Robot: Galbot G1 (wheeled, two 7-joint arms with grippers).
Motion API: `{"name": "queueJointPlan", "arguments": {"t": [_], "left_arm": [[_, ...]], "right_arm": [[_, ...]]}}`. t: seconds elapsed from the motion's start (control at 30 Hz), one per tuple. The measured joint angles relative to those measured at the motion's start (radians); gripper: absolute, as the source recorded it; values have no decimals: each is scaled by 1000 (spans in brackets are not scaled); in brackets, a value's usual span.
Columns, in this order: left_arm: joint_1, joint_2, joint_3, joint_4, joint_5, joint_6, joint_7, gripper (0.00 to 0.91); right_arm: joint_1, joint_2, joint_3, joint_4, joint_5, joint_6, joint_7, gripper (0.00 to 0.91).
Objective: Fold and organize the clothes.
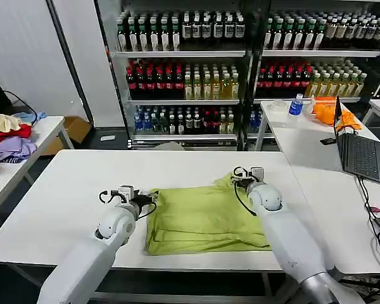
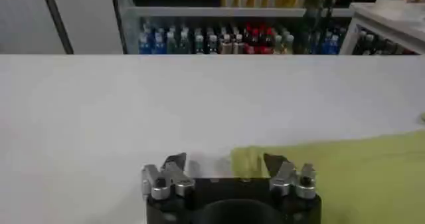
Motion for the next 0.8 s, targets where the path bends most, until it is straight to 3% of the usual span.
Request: {"name": "queueJointPlan", "arguments": {"t": [0.43, 0.8], "left_arm": [[-3, -21, 6, 23, -26, -23, 23, 40], [7, -9, -1, 0, -31, -54, 36, 40]], "right_arm": [[6, 12, -8, -34, 30, 1, 0, 0], [-24, -8, -2, 33, 38, 14, -2, 0]]}}
